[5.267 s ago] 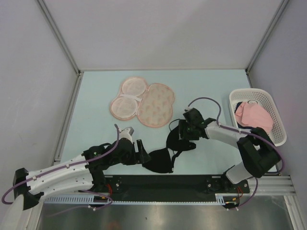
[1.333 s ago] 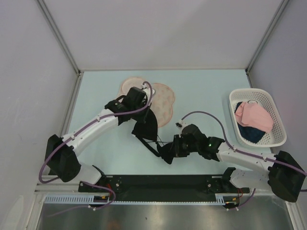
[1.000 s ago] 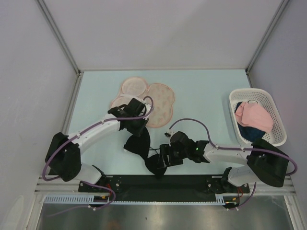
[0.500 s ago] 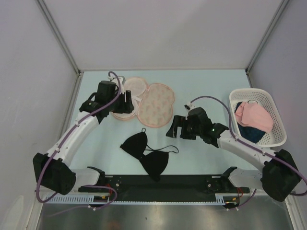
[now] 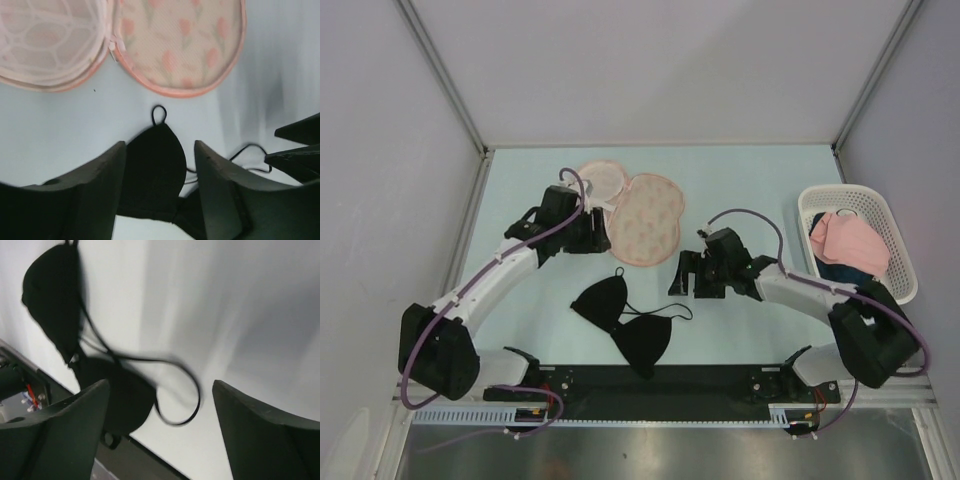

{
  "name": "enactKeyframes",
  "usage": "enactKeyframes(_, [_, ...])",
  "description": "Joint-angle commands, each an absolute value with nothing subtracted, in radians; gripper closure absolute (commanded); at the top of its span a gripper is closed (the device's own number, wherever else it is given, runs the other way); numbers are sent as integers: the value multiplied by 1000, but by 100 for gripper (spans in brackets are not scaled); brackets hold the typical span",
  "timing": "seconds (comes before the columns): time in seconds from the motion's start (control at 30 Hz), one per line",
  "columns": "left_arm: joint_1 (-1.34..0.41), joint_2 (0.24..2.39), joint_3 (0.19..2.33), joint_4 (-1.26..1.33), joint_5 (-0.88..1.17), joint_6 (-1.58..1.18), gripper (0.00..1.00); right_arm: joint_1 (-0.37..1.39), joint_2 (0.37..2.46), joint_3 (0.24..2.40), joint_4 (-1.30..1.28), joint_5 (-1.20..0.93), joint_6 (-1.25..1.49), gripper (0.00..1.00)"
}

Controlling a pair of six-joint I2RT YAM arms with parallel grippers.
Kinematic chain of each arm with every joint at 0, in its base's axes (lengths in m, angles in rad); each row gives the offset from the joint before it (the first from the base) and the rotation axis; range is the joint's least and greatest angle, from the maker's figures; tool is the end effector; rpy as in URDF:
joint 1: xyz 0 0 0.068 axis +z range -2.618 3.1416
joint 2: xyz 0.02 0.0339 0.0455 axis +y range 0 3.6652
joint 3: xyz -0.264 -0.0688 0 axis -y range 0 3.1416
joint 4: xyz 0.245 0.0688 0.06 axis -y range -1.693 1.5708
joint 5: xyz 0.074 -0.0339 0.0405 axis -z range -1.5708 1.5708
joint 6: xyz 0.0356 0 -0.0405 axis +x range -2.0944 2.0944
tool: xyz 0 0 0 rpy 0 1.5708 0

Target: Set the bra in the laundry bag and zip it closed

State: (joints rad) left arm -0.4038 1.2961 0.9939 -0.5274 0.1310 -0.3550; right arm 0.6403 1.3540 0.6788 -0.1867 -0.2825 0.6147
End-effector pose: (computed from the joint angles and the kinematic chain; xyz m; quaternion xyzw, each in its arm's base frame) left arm 0.2501 -0.1119 0.2713 0.0464 0.9293 -0.1905 0.3131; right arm 0.2045 0.1647 0.1829 -0.0607 0.9278 0.3086 0.2006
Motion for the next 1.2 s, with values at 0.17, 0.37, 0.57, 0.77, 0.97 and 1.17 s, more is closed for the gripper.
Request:
enactKeyframes(0.17, [-189, 1596, 1253, -437, 140, -479, 58, 653, 1737, 1038, -60, -189, 680, 65])
enactKeyframes(0.37, [-132, 1899, 1460, -532, 109, -476, 70, 658, 1951, 1308, -104, -180, 661, 69])
enactKeyframes(0.57, [-133, 1985, 1447, -561, 112, -495, 71, 592, 2075, 1396, -192, -183, 627, 68])
enactKeyframes(0.77, [-149, 1954, 1315, -549, 115, -528, 70, 551, 2059, 1335, -222, -195, 577, 66])
enactKeyframes(0.97, [-169, 1859, 1161, -482, 141, -558, 69, 519, 2048, 1313, -267, -170, 531, 65])
enactKeyframes(1.17, [-175, 1770, 1120, -480, 153, -538, 69, 515, 2017, 1342, -334, -160, 491, 64])
